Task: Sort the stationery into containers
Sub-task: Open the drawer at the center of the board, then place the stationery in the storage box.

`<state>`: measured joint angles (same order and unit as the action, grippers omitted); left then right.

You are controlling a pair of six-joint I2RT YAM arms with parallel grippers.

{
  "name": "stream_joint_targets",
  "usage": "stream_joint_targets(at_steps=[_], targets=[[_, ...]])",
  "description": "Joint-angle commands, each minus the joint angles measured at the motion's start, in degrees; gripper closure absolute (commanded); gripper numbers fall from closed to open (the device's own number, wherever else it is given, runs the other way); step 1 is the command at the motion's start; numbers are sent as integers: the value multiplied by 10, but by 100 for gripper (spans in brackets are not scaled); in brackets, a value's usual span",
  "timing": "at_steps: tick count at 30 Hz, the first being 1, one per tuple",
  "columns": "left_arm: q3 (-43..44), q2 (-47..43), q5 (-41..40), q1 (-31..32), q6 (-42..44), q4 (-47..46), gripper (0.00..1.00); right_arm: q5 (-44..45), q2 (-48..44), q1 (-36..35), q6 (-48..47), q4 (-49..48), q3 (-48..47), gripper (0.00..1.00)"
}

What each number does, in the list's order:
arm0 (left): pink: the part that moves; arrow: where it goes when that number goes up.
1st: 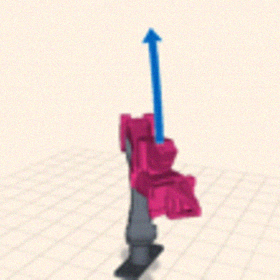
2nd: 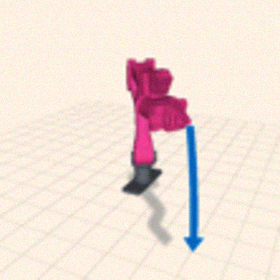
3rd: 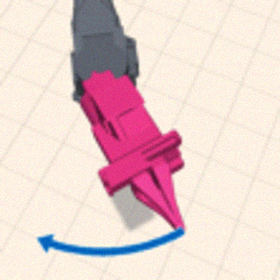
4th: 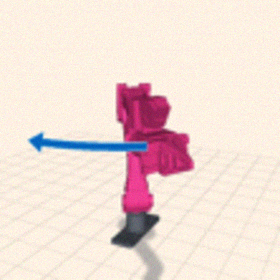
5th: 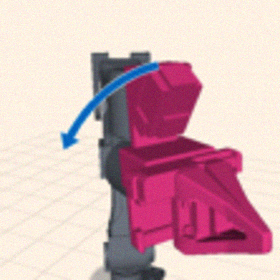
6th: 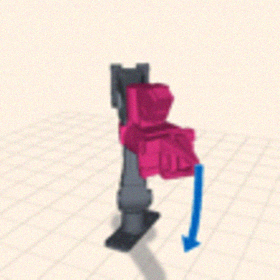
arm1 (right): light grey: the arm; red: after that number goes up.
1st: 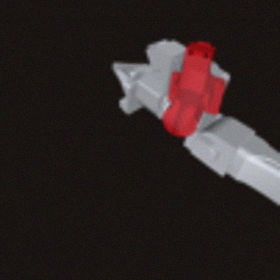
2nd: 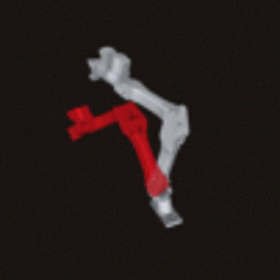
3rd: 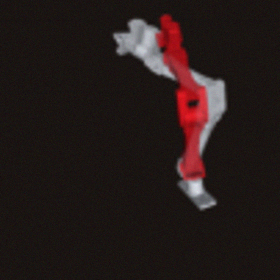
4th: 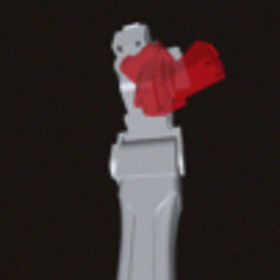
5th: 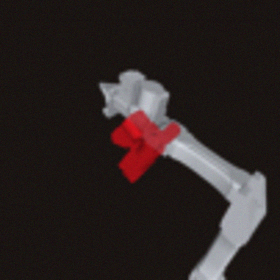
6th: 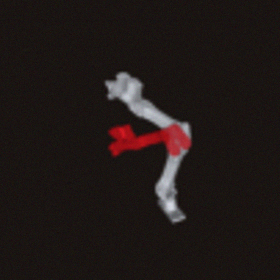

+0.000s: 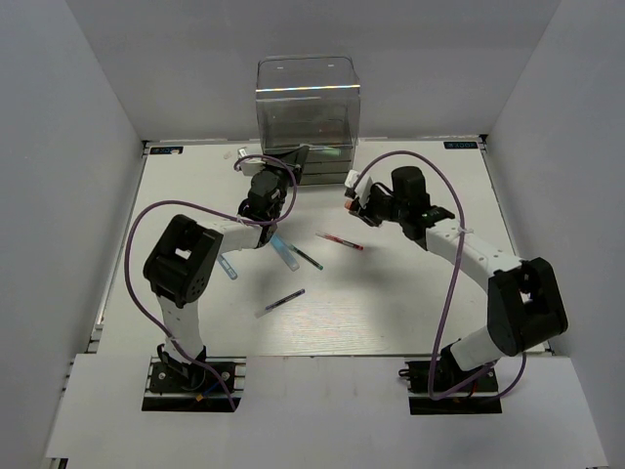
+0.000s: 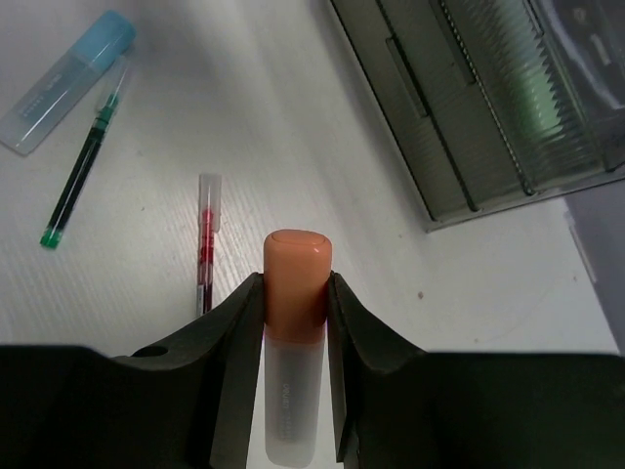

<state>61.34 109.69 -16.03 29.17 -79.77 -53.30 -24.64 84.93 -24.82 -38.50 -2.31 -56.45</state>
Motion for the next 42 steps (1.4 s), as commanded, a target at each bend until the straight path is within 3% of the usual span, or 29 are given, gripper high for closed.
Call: stream_joint_targets(at_steps=[1, 8, 14, 27, 33, 42], targets=[[14, -54, -1, -1, 1, -46, 77, -1, 11, -8, -52, -56, -30, 100], [14, -54, -1, -1, 1, -51, 77, 20, 20, -21, -128, -198, -5, 100], [14, -54, -1, -1, 1, -51, 77, 7, 45, -25, -187, -262, -2, 100], [14, -59, -1, -6, 1, -57, 77, -71, 117, -34, -371, -317, -5, 100], [9, -64, -1, -6, 1, -57, 77, -66, 150, -40, -445, -357, -16, 100], [4, -64, -1, -6, 1, -62, 77, -34, 209, -46, -486, -419, -67, 100]])
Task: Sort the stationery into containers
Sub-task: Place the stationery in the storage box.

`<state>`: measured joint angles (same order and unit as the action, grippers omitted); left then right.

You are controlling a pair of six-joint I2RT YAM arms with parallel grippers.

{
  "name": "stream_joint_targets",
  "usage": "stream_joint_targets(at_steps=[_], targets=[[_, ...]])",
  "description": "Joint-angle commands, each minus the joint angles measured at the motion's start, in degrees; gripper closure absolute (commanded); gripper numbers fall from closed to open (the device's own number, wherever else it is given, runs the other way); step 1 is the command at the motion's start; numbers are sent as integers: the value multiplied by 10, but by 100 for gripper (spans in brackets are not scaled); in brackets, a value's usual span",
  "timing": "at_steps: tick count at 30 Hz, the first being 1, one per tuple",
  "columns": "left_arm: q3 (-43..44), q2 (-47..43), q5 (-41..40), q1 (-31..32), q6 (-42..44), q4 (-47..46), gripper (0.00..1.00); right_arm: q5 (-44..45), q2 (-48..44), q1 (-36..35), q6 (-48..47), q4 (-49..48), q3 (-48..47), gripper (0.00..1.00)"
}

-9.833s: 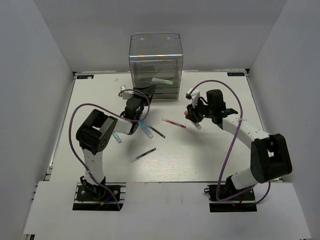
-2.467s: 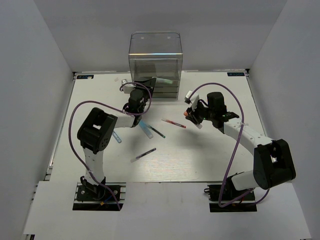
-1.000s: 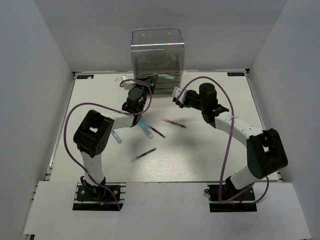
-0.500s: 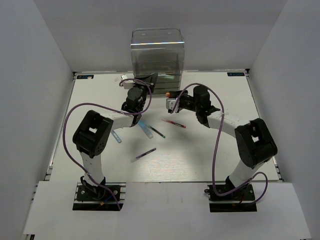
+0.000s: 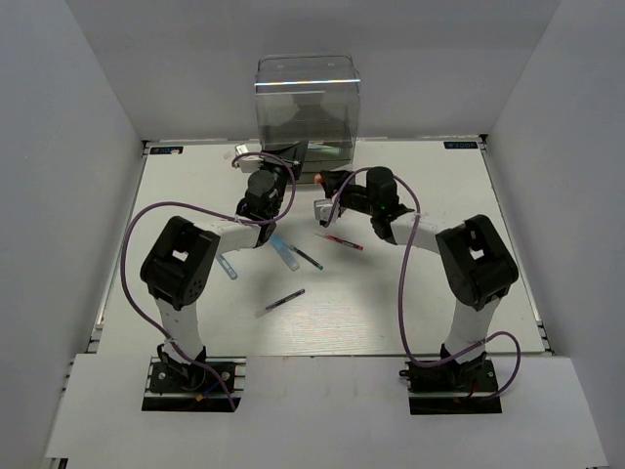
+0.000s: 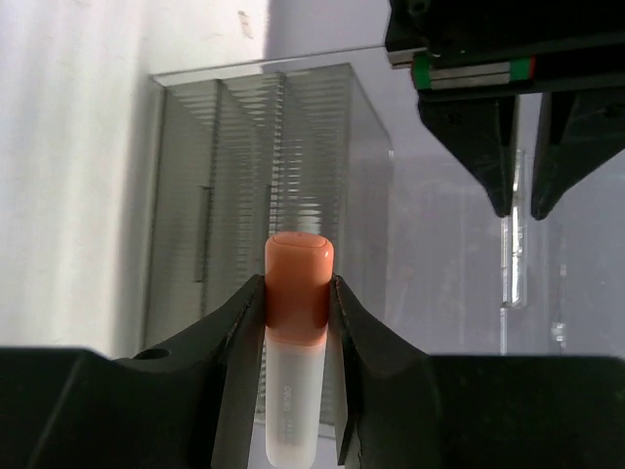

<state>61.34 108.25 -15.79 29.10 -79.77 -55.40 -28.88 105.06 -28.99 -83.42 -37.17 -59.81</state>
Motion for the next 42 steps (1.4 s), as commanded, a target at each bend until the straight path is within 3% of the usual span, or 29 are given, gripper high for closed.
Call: stream_joint_targets(at_steps=[1, 22, 33, 42], targets=[[-2, -50, -4, -5, 1, -41, 77, 11, 21, -5, -41, -76, -43, 100], [-12, -55, -4, -5, -4, -52, 78, 32, 139, -3, -85, -192, -147, 100], [-18, -55, 1, -5, -4, -52, 78, 63, 185, -1, -40, -166, -239, 100], [-18, -55, 1, -11, -9, -52, 78, 115, 197, -2, 23, -82, -298, 100]])
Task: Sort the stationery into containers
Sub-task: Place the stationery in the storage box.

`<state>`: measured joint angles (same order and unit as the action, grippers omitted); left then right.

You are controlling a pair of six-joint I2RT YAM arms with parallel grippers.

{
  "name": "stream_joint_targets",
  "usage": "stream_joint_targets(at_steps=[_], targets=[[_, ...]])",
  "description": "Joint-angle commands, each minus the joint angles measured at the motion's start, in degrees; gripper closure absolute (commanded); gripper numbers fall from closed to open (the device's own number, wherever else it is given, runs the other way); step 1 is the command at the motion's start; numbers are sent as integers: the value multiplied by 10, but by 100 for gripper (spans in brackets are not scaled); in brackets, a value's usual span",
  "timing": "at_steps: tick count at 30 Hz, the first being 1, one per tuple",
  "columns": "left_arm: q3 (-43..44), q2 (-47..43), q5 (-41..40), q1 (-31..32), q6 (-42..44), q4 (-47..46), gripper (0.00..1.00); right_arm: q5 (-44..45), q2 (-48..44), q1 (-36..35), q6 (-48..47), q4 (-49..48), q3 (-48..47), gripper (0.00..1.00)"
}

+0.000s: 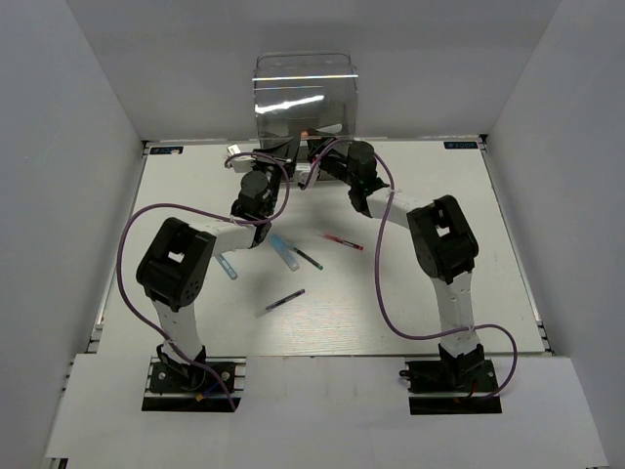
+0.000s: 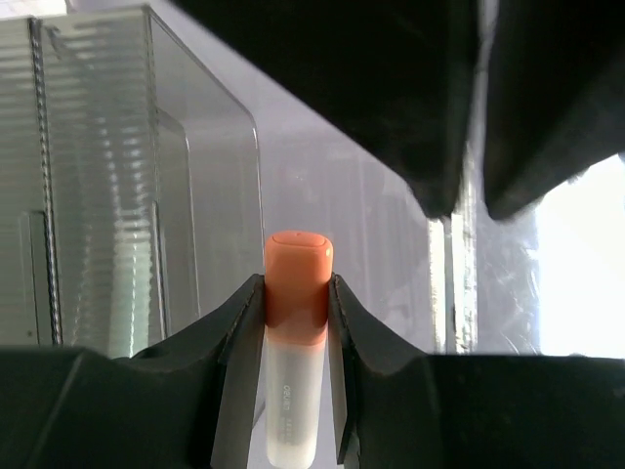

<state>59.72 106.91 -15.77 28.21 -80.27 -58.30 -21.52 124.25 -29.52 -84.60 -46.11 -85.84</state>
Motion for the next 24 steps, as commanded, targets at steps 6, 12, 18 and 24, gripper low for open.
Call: stream_joint_targets(at_steps=[6, 12, 18, 24], targets=[[-1, -42, 1, -2, -4, -23, 78, 64, 13, 3, 60, 20, -52, 100], [4, -42, 1, -2, -4, -23, 78, 67, 14, 6, 65, 23, -51, 100], [4, -42, 1, -2, -4, -23, 78, 69, 15, 6, 72, 21, -50, 100], [-21, -55, 1, -2, 1, -33, 78, 73, 15, 8, 80, 16, -49, 100]])
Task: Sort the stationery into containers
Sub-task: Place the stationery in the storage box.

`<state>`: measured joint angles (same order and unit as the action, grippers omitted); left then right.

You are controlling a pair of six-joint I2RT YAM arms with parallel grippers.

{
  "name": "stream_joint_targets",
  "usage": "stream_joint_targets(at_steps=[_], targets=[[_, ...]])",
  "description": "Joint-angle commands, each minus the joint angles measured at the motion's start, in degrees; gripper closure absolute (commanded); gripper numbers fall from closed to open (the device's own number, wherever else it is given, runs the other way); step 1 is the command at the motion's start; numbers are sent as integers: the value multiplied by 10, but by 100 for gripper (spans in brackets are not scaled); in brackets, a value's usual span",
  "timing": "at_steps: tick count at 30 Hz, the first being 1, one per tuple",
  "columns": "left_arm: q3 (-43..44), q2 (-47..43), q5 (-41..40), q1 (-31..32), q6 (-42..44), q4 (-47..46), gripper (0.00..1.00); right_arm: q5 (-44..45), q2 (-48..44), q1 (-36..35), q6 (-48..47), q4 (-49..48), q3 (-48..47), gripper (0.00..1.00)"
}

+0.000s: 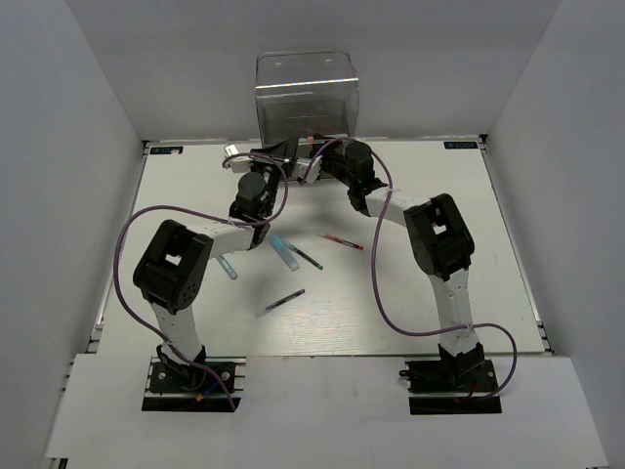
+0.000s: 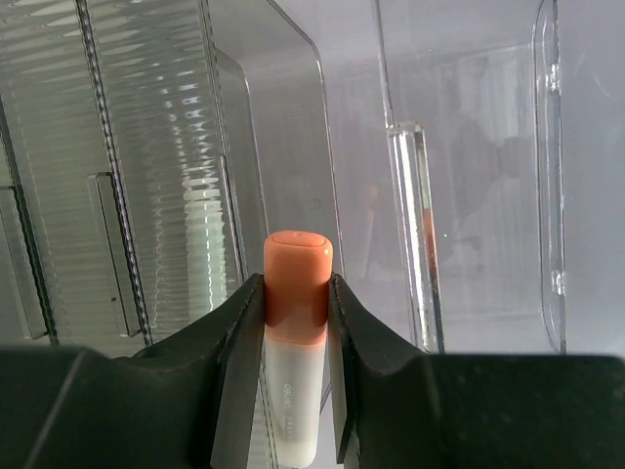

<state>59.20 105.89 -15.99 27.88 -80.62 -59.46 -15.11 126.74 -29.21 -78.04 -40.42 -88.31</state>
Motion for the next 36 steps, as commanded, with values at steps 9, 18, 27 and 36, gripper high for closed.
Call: stream_joint_targets(at_steps=[9, 18, 27, 36], targets=[[-149, -132, 3, 2, 32, -40, 75, 29, -9, 3, 62, -19, -39, 100], [-215, -190, -2, 2, 42, -40, 75, 33, -20, 3, 99, -2, -35, 95], [-247, -212, -7, 2, 42, -40, 75, 47, -20, 3, 111, -19, -33, 58], [-264, -219, -7, 2, 42, -40, 75, 48, -32, 4, 123, -31, -28, 50]])
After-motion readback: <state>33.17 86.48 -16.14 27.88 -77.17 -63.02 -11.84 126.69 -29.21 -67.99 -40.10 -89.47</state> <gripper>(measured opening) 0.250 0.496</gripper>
